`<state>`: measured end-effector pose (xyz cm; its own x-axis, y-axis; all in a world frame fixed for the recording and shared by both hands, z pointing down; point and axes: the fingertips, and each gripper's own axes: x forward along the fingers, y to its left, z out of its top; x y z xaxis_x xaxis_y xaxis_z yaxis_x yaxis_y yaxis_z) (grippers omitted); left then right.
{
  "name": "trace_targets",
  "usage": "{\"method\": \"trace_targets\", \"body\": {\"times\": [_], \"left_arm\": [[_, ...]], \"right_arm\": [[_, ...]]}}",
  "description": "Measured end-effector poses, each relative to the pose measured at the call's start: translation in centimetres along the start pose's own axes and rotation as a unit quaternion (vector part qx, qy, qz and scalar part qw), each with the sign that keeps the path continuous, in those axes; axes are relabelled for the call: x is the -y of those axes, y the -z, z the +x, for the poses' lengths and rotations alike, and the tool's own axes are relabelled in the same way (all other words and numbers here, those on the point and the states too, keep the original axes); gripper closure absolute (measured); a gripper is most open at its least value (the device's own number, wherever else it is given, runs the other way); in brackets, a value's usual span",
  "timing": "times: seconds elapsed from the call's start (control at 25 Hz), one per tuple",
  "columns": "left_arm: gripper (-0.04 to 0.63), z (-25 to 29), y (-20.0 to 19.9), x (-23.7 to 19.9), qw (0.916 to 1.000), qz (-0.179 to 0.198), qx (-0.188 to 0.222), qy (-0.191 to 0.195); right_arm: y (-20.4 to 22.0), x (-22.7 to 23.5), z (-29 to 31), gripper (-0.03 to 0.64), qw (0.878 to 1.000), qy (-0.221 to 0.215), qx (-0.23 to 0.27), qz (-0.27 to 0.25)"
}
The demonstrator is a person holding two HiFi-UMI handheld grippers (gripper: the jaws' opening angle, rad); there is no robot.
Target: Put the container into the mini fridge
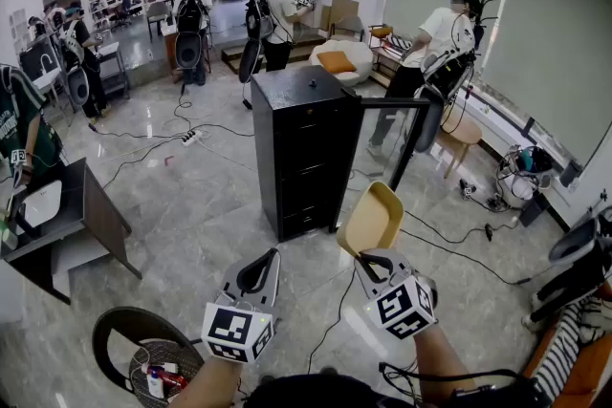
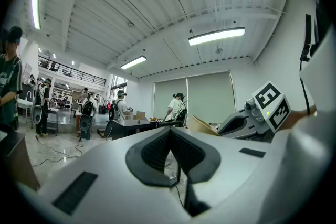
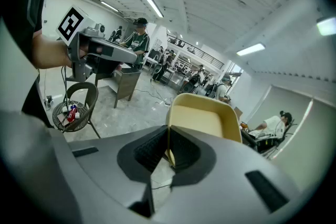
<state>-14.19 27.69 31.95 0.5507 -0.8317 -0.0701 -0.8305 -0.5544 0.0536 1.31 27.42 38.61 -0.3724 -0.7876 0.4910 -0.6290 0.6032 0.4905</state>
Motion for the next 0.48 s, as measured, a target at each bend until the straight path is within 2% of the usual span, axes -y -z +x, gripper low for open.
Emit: {"method": "trace_targets", "body": {"times": [0.48], "left_arm": [[0.586,-0.61,-0.45,-0.28,1.0000,-0.006,0.000,0.005]], "right_arm": [[-0.57,-0.68,-0.08,0.585,1.000,-0.001,-0.005,-0.006]]}}
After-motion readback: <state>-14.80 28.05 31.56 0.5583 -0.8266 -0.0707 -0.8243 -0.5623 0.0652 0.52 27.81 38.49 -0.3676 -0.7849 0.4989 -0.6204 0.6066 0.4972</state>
